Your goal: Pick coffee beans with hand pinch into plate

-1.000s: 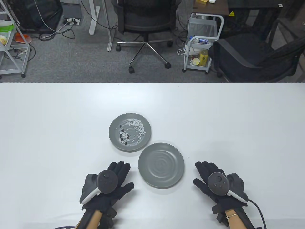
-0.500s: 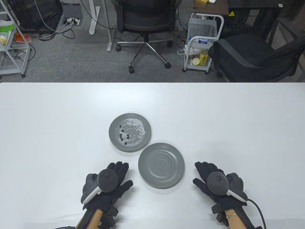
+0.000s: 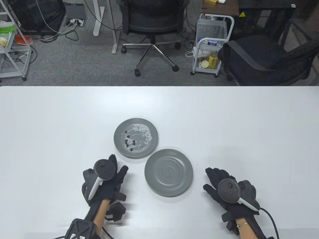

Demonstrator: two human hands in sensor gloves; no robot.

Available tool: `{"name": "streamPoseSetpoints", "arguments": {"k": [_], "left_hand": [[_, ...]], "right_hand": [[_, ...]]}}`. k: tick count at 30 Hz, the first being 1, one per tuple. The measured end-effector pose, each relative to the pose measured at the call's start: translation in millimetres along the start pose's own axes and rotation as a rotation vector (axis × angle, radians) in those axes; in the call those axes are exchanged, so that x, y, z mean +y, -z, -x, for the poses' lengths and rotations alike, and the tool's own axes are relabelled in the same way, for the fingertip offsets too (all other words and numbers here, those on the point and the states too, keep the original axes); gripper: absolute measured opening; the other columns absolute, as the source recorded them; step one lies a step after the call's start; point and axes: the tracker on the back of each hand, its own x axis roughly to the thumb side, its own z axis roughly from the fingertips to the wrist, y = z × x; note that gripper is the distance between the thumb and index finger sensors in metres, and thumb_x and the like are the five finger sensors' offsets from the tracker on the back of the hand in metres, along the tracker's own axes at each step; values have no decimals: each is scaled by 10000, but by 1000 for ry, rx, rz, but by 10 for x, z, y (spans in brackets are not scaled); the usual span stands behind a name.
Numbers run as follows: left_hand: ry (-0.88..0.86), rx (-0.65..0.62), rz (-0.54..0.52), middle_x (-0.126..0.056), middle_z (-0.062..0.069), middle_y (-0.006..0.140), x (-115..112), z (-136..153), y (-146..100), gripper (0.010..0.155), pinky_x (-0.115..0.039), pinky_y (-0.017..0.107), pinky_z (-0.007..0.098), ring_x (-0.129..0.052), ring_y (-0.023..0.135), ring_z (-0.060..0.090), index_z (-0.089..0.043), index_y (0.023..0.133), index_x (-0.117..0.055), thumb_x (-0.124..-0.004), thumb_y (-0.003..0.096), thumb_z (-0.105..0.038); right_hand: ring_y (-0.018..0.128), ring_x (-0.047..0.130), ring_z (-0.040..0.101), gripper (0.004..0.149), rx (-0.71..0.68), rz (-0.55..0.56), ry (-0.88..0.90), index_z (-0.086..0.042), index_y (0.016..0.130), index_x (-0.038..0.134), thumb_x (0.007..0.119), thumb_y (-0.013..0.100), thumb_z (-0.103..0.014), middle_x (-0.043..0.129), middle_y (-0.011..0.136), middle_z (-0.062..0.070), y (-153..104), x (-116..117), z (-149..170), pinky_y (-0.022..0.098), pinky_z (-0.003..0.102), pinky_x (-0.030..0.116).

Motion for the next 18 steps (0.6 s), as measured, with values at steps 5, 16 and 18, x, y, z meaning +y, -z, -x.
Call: {"name": "streamPoseSetpoints", "arguments": {"k": [5,16,18], "left_hand": [[-160,155,1,-498,282,1159,85,-54,289,787,-539,744,561,-522,976,470,-98,1203,-195,-554,662,-541],[-20,348,-12,-707,197,983,79,-268,600,877,-701,614,427,-739,798,318,-99,1208,-158,-574,646,-628],[34,359,-20,-738,162,947,62,-311,632,880,-721,591,402,-764,768,286,-104,1208,-173,-595,641,-629]], "right_hand": [[1095,489,521,634,-10,38,2,-142,1224,362,518,712,-482,482,1211,238,-4,-18,4,741,671,451],[1090,515,511,619,20,62,-11,-147,1219,391,518,712,-479,512,1204,227,-11,-43,40,741,666,462],[1091,518,509,615,29,48,-19,-149,1218,398,518,712,-478,515,1204,223,6,-28,48,741,665,463]]}}
